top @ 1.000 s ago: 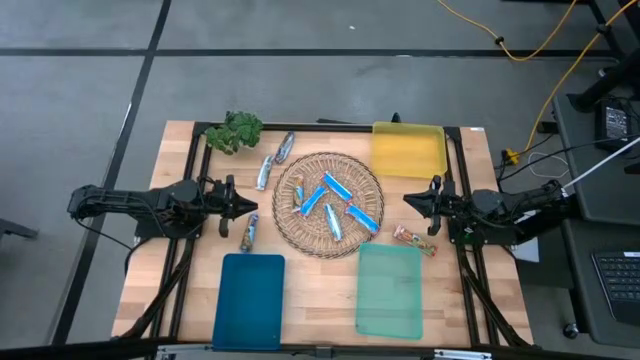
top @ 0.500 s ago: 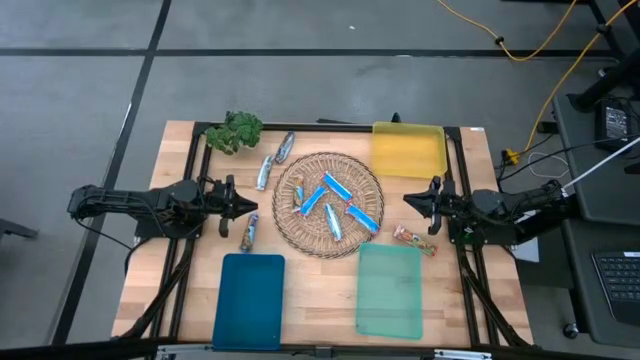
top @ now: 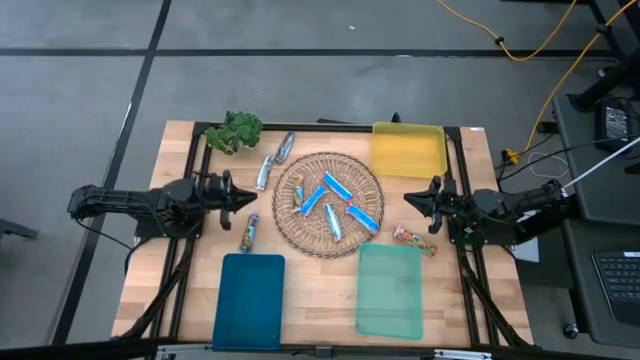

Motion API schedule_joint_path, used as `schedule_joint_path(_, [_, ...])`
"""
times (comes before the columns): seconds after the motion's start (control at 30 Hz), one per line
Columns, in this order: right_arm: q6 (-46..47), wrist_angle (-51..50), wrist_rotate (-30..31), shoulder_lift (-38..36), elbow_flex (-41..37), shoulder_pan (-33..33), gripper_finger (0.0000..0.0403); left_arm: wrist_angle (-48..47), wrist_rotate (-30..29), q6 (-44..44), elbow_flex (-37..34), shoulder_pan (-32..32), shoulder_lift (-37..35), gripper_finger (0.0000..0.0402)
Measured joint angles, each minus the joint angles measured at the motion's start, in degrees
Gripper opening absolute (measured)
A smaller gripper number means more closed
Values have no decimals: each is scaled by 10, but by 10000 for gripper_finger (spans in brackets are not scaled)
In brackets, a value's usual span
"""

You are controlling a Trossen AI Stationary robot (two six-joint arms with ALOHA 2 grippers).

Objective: Pick and place Granola Bars by type
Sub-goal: Put the yellow granola bar into the yellow bin

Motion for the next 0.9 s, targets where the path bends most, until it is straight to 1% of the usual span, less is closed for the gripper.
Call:
schedule_joint_path(0.1, [-1,12,32,0,0,0,35,31,-48,-54,0,0,0,33])
schedule_joint_path(0.27, [-33,64,34,0,0,-1,35,56,-144,-117,0,0,0,33])
schedule_joint_path(0.33, [-51,80,34,0,7,-1,35,61,-173,-143,0,0,0,33])
schedule_joint_path(0.43, [-92,90,34,0,29,-1,35,75,-205,-142,0,3,0,33])
schedule_joint_path(0.53, [-133,88,38,4,50,-1,35,99,-209,-118,0,8,0,33])
schedule_joint_path(0.67, [-148,89,74,21,81,-1,35,144,-201,-96,0,14,0,33])
schedule_joint_path(0.8, [-181,88,79,51,110,-1,35,193,-191,-57,5,20,0,33])
schedule_joint_path(0.9, [-189,88,86,84,134,-1,35,215,-175,-24,28,27,0,33])
